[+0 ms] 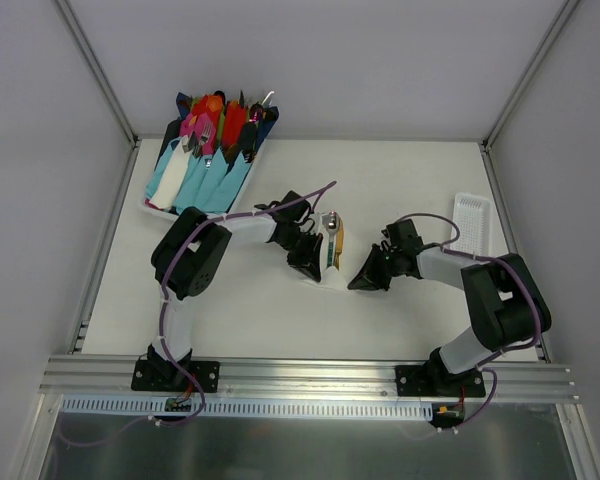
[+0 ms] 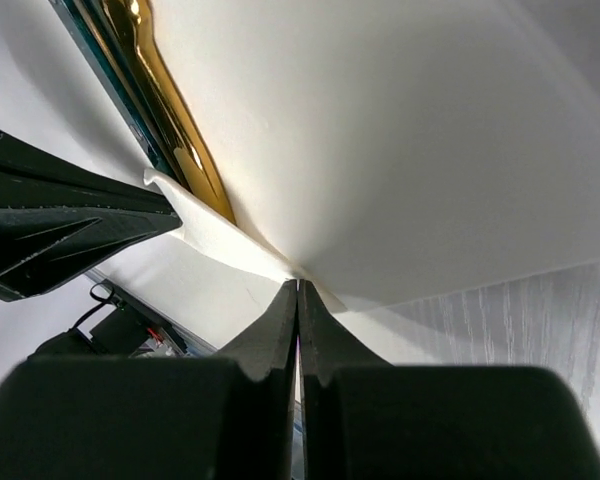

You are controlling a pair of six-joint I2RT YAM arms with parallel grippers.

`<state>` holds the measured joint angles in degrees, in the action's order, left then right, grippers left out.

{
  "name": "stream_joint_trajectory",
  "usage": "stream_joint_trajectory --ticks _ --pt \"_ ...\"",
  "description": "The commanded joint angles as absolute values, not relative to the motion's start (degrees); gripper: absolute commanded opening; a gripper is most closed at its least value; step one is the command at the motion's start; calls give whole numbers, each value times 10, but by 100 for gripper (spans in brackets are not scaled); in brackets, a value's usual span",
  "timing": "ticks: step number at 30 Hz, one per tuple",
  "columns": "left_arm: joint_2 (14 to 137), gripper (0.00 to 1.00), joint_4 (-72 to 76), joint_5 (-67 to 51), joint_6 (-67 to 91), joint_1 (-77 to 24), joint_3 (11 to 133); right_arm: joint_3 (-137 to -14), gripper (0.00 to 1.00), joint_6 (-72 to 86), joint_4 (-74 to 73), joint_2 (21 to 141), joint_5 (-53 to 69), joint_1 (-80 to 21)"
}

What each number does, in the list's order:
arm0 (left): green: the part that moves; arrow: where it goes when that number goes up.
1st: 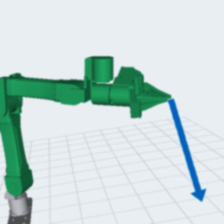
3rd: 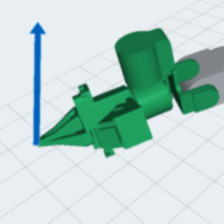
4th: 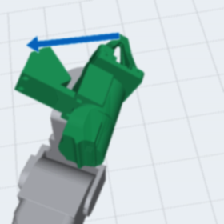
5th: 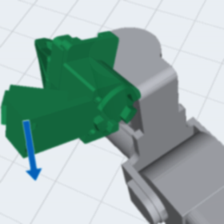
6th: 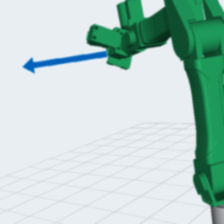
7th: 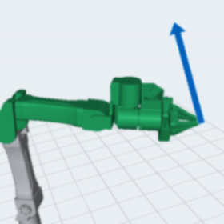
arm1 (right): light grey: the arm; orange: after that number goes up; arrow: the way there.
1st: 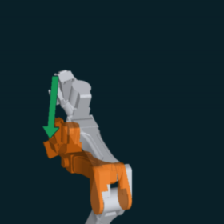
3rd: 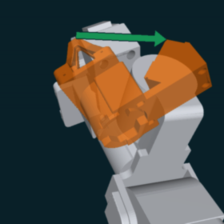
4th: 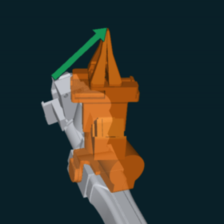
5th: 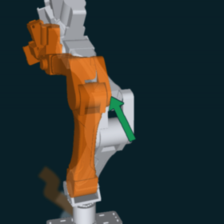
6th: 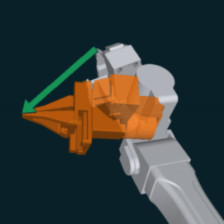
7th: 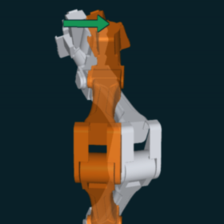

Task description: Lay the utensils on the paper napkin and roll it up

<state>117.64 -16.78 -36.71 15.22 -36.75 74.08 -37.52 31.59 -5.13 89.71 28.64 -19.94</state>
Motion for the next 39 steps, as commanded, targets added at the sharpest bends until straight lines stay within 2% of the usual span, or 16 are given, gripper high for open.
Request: stream_joint_trajectory --ticks 1,5,8,9,13,23,27,32,39 --pt "1201 0 -181 -324 145 -361 734 -399 2 287 -97 868 267 -195" --pt "1201 0 -181 -327 147 -361 735 -410 7 285 -94 829 270 -197" --pt "1202 0 -181 -329 147 -361 736 -425 16 275 -110 793 263 -194" --pt "1201 0 -181 -328 147 -361 736 -429 23 273 -120 785 261 -191" --pt "1202 0 -181 -330 147 -361 737 -429 33 270 -136 759 251 -162" --pt "1202 0 -181 -330 148 -361 738 -397 42 255 -150 773 241 -80" --pt "1202 0 -181 -330 148 -361 738 -396 49 237 -152 794 242 -59" --pt "1204 0 -181 -331 149 -361 739 -396 51 234 -138 851 246 -58" --pt "1202 0 -180 -329 149 -361 741 -354 52 275 -9 899 298 -57"
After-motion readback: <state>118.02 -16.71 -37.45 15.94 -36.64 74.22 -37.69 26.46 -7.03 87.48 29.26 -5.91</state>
